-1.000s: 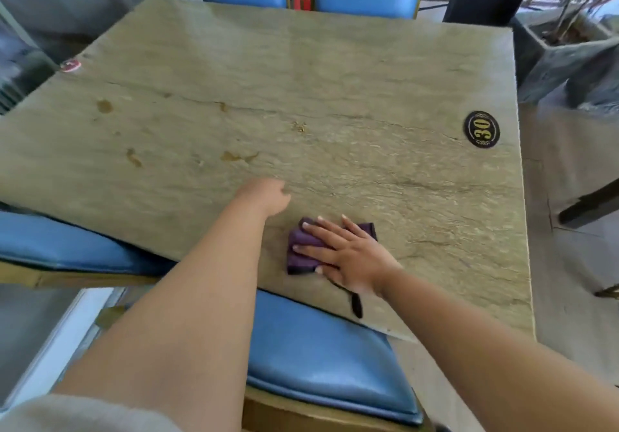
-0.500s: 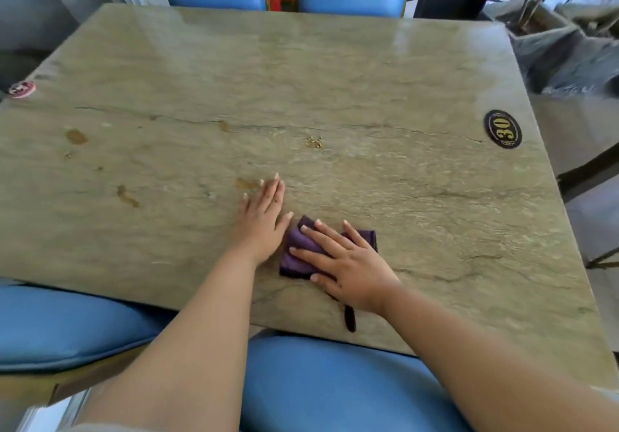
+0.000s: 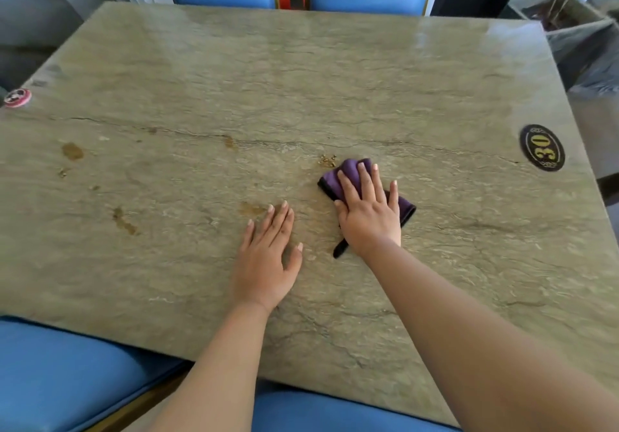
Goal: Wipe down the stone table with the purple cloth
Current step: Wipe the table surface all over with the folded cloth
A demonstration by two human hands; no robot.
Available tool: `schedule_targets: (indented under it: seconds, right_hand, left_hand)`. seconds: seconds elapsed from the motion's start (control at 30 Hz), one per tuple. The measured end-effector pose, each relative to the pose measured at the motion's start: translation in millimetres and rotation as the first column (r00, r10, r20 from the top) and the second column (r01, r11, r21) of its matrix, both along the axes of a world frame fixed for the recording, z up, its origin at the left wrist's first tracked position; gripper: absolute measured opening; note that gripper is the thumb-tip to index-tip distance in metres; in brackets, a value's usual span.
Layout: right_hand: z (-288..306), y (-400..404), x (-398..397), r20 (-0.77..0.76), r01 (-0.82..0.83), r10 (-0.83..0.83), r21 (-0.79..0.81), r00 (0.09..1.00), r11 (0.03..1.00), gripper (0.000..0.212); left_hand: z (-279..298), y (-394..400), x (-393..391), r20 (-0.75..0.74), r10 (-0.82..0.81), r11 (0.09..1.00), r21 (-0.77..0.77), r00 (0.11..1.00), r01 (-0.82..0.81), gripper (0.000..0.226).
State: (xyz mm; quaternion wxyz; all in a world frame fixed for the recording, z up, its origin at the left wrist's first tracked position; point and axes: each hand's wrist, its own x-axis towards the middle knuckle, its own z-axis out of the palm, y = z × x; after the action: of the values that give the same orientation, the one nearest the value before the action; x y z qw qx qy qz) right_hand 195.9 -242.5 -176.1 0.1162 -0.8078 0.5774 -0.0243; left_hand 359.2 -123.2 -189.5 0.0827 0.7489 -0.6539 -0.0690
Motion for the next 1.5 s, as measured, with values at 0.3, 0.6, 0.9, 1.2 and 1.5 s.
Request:
schedule_targets:
  seconds: [0.3,0.6,0.9,1.2,1.5]
  right_hand:
    - [9,83,-5,0.045,-0.026,0.021,0.112,0.999,0.993,0.058]
    - [41,82,-41,0.395,0.371,-0.439,0.238,0.807,0.897,0.053]
    - [5,37,-70,0.522,0.581,-0.585,0.195,0.621,0.790,0.043]
    - [-10,20,-49,0.458,0.723,-0.641,-0.006,0.616,0.691,0.039]
    - [-5,19,-29,0.230,0.694,-0.672,-0.021,0.704,0.720,0.049]
  left_hand:
    - [4,0,3,-0.015,-0.061,0.998,0.023,0.998,0.062,0.068]
    - [32,-16,-7,-0.318,-0.024,1.000,0.003,0.948,0.026,0.064]
    - [14,-77,-75,0.020,-0.635,0.767,0.137,0.772,0.627,0.070]
    - [15,-241,-63,0.090,-0.596,0.797,0.187,0.798,0.574,0.055]
    - [16,-193,-50,-0.041,-0.186,0.981,0.052,0.982,0.188,0.055]
